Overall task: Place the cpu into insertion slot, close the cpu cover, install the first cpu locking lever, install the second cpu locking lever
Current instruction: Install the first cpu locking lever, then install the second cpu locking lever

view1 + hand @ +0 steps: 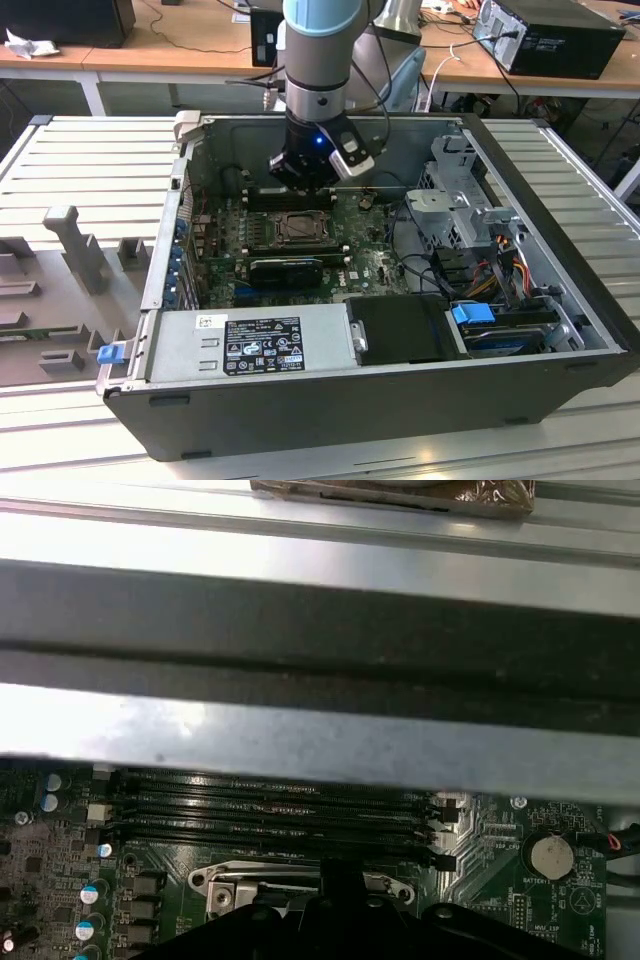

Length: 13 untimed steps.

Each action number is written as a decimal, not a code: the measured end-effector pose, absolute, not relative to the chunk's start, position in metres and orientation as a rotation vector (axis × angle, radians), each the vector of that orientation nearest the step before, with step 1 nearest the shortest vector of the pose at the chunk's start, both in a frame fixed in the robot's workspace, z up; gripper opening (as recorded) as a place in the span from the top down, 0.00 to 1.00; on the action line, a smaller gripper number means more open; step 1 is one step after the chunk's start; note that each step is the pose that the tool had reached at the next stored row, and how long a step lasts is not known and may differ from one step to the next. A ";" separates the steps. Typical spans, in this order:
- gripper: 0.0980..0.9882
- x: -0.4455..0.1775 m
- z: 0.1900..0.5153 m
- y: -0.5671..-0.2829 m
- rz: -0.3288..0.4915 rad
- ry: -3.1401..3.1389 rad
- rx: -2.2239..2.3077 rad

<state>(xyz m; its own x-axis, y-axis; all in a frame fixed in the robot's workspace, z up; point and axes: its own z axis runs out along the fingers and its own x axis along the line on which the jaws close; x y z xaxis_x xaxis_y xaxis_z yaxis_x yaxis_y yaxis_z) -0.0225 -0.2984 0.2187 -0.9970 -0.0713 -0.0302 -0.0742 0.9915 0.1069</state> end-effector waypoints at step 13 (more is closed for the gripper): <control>0.99 -0.023 0.219 -0.310 0.168 3.109 -0.113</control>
